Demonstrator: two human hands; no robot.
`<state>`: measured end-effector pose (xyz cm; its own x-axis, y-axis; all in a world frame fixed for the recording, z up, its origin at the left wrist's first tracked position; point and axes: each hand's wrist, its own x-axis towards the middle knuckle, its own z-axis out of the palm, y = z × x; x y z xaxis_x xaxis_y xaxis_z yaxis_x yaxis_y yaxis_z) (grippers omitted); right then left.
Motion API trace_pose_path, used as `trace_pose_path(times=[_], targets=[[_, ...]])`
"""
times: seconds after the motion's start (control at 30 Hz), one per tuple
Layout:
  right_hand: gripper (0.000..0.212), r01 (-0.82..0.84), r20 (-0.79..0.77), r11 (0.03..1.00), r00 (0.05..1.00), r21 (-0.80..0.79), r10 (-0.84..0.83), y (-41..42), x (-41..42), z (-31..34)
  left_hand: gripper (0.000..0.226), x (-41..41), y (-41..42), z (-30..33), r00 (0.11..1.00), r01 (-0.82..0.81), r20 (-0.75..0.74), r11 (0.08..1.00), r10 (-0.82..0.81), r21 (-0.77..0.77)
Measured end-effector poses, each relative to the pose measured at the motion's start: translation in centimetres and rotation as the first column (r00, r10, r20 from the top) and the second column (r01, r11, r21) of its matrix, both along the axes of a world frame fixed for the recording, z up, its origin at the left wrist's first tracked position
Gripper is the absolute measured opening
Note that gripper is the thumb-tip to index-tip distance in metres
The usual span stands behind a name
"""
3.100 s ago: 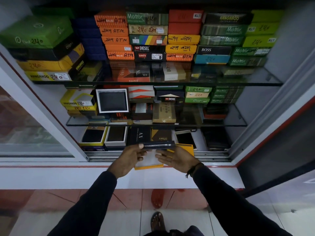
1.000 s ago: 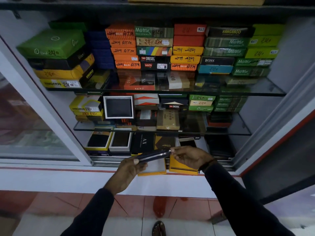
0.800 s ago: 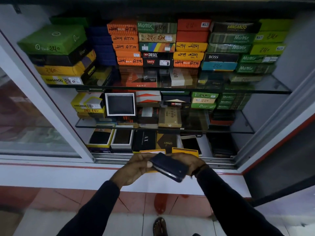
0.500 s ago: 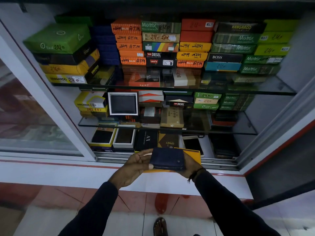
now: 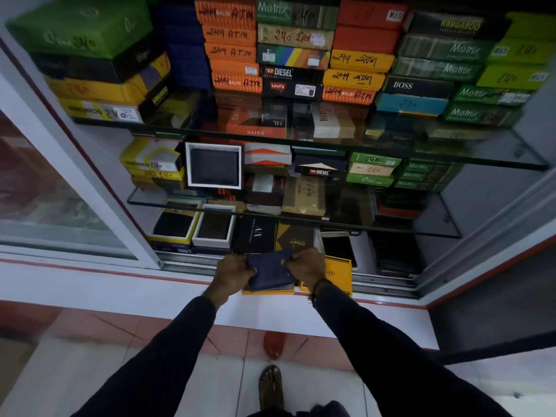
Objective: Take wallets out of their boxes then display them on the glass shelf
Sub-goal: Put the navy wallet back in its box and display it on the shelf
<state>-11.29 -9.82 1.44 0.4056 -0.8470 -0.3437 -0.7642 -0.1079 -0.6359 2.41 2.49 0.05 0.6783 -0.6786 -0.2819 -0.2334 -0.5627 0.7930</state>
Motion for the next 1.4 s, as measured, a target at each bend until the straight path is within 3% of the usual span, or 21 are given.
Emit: trace_pose_path(times=[0.2,0.27,0.47,0.63,0.8,0.93,1.03,1.17,1.4], targets=[[0.032,-0.12,-0.206,0.982,0.975,-0.145,0.089,-0.6,0.9,-0.9,0.012,0.5,-1.2,-1.6,0.941,0.05,0.328,0.991,-0.088,0.125],[0.037,-0.164,-0.258,0.978,0.958,-0.132,0.126,-0.5,1.0,-1.2,0.01,0.4,-1.2,-2.0,0.949,0.015,0.31,0.994,-0.047,0.105],[0.038,-0.098,-0.203,0.985,0.977,-0.143,0.067,0.7,2.0,-1.9,0.027,0.0,-1.4,-2.7,0.995,-0.069,0.08,0.977,0.054,0.2],[0.032,0.055,-0.061,0.992,0.996,-0.116,-0.062,0.8,1.0,-0.4,0.024,-0.4,-0.1,-0.9,0.986,-0.123,0.126,0.984,0.107,0.129],[0.023,0.132,0.174,0.974,0.98,-0.186,-0.1,1.5,-1.2,3.7,0.008,-1.5,2.4,4.1,0.963,-0.146,0.198,0.97,0.184,-0.193],[0.024,0.258,0.479,0.945,0.867,-0.202,-0.135,1.9,-2.2,9.1,0.018,-1.2,2.2,9.5,0.945,-0.102,0.246,0.912,0.213,-0.397],[0.032,0.318,0.6,0.925,0.788,-0.209,-0.136,0.2,-1.9,12.8,0.025,-0.5,0.3,13.2,0.924,-0.057,0.306,0.872,0.231,-0.485],[0.033,0.383,0.62,0.903,0.761,-0.195,-0.189,-3.4,0.2,16.0,0.024,1.0,-4.5,16.5,0.913,-0.012,0.359,0.893,0.193,-0.45],[0.041,0.455,0.537,0.889,0.764,-0.052,-0.359,-8.1,3.2,16.1,0.017,3.2,-11.6,16.4,0.908,0.008,0.4,0.951,0.123,-0.31]])
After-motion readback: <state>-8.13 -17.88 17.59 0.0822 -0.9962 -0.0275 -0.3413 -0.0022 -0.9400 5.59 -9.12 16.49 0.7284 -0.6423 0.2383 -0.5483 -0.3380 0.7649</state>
